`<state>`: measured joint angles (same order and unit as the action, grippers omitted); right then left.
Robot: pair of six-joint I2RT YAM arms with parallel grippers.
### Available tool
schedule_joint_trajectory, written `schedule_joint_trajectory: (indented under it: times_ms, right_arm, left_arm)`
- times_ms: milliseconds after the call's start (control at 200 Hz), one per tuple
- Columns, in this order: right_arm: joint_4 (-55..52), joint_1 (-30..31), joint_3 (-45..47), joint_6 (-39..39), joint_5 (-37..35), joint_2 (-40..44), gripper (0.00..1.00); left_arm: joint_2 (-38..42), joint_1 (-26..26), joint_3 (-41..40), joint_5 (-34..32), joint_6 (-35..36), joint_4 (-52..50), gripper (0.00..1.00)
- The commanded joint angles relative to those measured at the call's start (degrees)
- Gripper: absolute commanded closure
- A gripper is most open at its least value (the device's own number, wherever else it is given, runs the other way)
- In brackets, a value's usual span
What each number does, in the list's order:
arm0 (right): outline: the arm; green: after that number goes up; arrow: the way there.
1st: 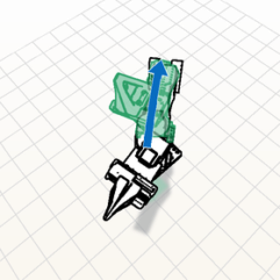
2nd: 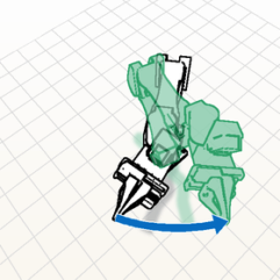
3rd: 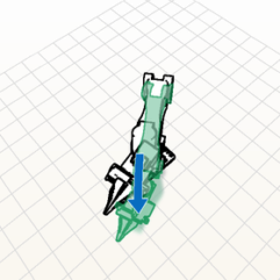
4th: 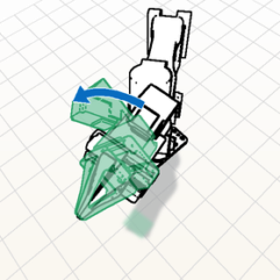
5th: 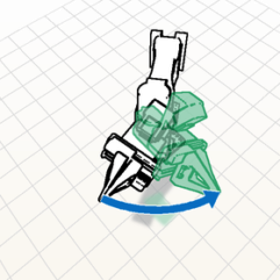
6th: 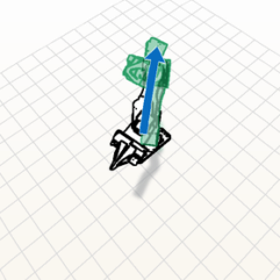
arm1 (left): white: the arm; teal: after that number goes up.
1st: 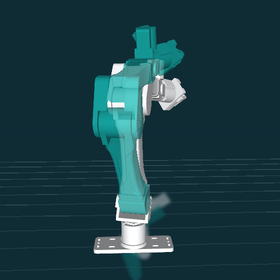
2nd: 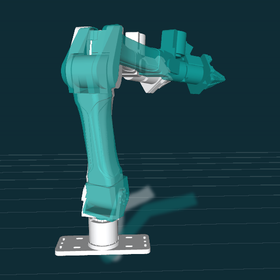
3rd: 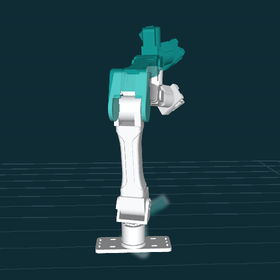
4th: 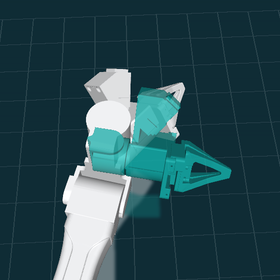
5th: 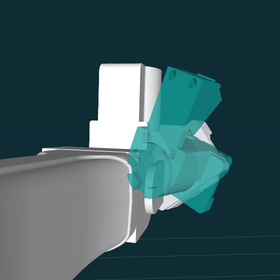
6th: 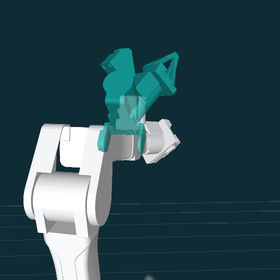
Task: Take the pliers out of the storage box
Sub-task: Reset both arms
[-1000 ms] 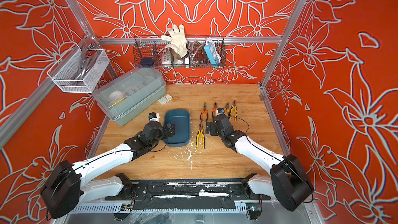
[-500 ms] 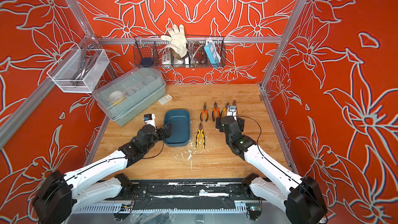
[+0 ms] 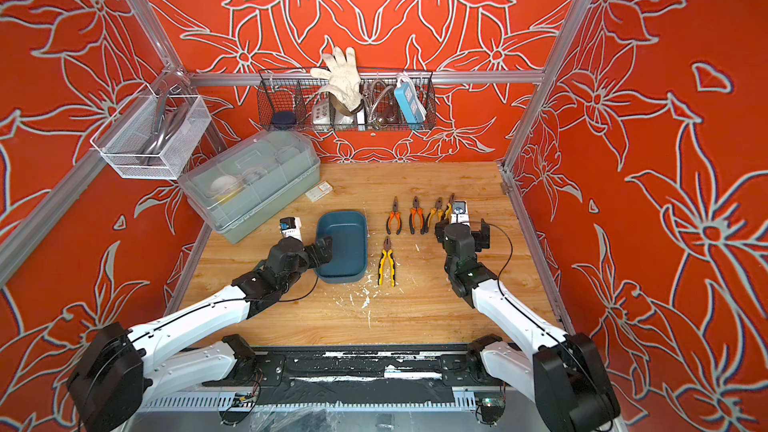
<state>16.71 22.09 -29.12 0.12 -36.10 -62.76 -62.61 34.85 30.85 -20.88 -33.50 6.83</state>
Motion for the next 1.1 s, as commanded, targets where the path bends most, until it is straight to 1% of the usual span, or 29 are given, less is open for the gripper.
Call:
schedule_joint_trajectory:
  times_ms: [0, 120, 175, 250, 275, 350, 380, 430, 440, 480, 525, 550, 575, 716, 756, 781, 786, 796, 806, 811, 816, 846, 861, 881, 916, 981, 1056, 1091]
  right_arm:
    - [-0.54, -0.26, -1.75, -3.77, -4.06, -0.38, 0.0]
    - [8.42, -1.32, 2.94, -6.96, 0.14, -2.96, 0.0]
    - [15.02, -2.77, 5.22, -7.81, -0.36, -6.91, 0.0]
    - [22.42, -5.02, 7.15, -5.0, -2.7, -13.08, 0.0]
    - [24.09, -5.7, 7.76, -4.36, -2.05, -14.58, 0.0]
    - [32.17, -6.71, 9.77, -6.02, 1.09, -18.24, 0.0]
    - [31.18, -6.99, 9.16, -5.69, 1.56, -18.7, 0.0]
    - [24.4, -8.36, 7.11, -3.48, 3.47, -17.59, 0.0]
    - [23.51, -9.27, 6.88, -2.74, 4.77, -17.37, 0.0]
    - [24.02, -11.76, 7.15, -0.65, 7.46, -17.41, 0.0]
    - [21.4, -14.76, 7.11, 1.77, 11.95, -16.23, 0.0]
    - [21.68, -16.11, 7.5, 2.35, 14.34, -15.94, 0.0]
    - [22.34, -16.74, 7.83, 2.49, 15.24, -15.89, 0.0]
    - [22.65, -16.76, 8.12, 2.03, 15.38, -15.64, 0.0]
    - [24.8, -16.5, 9.54, 0.94, 17.41, -15.53, 0.0]
    - [28.68, -16.23, 11.49, 0.13, 18.98, -15.97, 0.0]
    - [31.37, -16.1, 12.54, -0.26, 19.38, -16.62, 0.0]
    - [32.86, -16.06, 13.1, -0.58, 19.65, -16.92, 0.0]
    - [38.28, -15.88, 14.67, -1.57, 20.4, -18.4, 0.0]
    - [38.28, -15.88, 14.67, -1.57, 20.4, -18.4, 0.0]
    - [41.44, -15.75, 15.58, -2.09, 20.44, -19.27, 0.0]
    - [45.59, -14.36, 16.89, -3.22, 19.16, -20.6, 0.0]
    - [45.08, -13.41, 16.95, -3.91, 17.71, -20.27, 0.0]
    - [41.66, -12.36, 16.38, -3.65, 15.45, -18.61, 0.0]
    - [37.93, -12.79, 15.75, -2.72, 16.12, -17.36, 0.0]
    - [39.45, -13.16, 14.64, -3.13, 16.91, -19.59, 0.0]
    - [34.72, -13.73, 13.85, -2.25, 17.85, -17.75, 0.0]
    - [36.49, -13.92, 14.04, -2.57, 17.97, -18.55, 0.0]
  left_arm:
    - [-1.17, 0.14, 2.15, 0.37, -0.26, -2.43, 0.01]
    - [-1.29, 0.14, 2.19, 0.88, -0.41, -2.1, 0.01]
    - [-1.35, 0.14, 2.17, 1.01, -0.41, -2.04, 0.01]
    - [-1.51, 0.17, 2.06, 0.85, -0.39, -2.08, 0.01]
    - [-1.6, 0.13, 2.04, 0.72, -0.41, -2.02, 0.01]
    - [-1.98, 0.13, 2.04, 0.43, -0.38, -1.97, 0.01]
    - [-2.16, 0.14, 2.22, 0.46, -0.45, -2.06, 0.01]
    - [-2.43, 0.18, 2.42, 0.81, -0.52, -2.25, 0.01]
    - [-2.5, 0.14, 2.54, 0.84, -0.54, -2.3, 0.01]
    - [-2.59, 0.13, 2.77, 1.22, -0.53, -2.58, 0.01]
    - [-2.8, 0.13, 2.89, 1.33, -0.43, -2.57, 0.01]
    - [-2.94, 0.15, 2.85, 1.29, -0.44, -2.53, 0.01]
    - [-3.15, 0.13, 2.79, 1.1, -0.47, -2.44, 0.01]
    - [-3.51, 0.13, 3.0, 2.18, -0.8, -2.57, 0.01]
    - [-3.29, 0.14, 3.01, 2.91, -0.74, -2.53, 0.01]
    - [-3.04, 0.13, 2.89, 3.26, -0.77, -2.25, 0.01]
    - [-3.0, 0.13, 2.9, 3.28, -0.78, -2.21, 0.01]
    - [-2.9, 0.13, 2.79, 3.37, -0.74, -2.07, 0.01]
    - [-2.77, 0.13, 2.63, 3.45, -0.7, -1.95, 0.01]
    - [-2.73, 0.13, 2.54, 3.47, -0.7, -1.88, 0.01]
    - [-2.67, 0.13, 2.55, 3.52, -0.7, -1.81, 0.01]
    - [-2.25, 0.17, 2.22, 3.68, -0.69, -1.36, 0.01]
    - [-2.11, 0.14, 1.9, 3.67, -0.69, -1.05, 0.01]
    - [-1.96, 0.13, 1.62, 3.66, -0.65, -0.61, 0.01]
    - [-1.58, 0.13, 0.96, 3.42, -0.59, 0.1, 0.01]
    - [-1.2, 0.11, 0.48, 2.73, -0.36, 0.64, 0.01]
    - [-0.98, 0.15, 0.55, 1.56, 0.5, 0.23, 0.01]
    - [-0.75, 0.18, 0.69, 1.04, 1.47, -0.13, 0.01]
